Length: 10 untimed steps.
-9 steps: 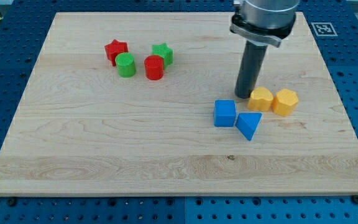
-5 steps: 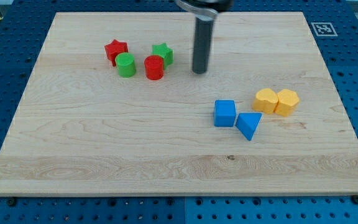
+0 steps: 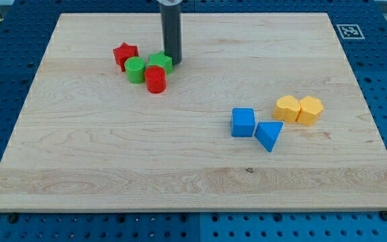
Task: Slide the green star along with green circle towards the center left
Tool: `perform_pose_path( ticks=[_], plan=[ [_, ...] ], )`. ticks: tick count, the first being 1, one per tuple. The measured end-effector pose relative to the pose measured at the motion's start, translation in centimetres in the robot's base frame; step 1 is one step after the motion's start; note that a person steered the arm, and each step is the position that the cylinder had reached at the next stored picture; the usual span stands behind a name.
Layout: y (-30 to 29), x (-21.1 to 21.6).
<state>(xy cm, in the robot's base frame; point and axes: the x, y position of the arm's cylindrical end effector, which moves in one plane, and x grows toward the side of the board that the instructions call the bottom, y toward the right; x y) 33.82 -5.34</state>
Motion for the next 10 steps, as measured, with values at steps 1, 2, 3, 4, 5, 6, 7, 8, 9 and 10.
perform_pose_path(
  ticks=[1,2,3,4,5,6,7,8,9,10],
  plan=[
    [-1.3,0.0],
    [-0.3,0.0],
    [1.5,0.3],
    [1.5,1.2],
    [0.8,1.6],
    [-2.0,1.6],
    [-5.1,1.6],
    [-6.7,1.6],
    [-6.9,1.6],
    [-6.9,1.6]
  ],
)
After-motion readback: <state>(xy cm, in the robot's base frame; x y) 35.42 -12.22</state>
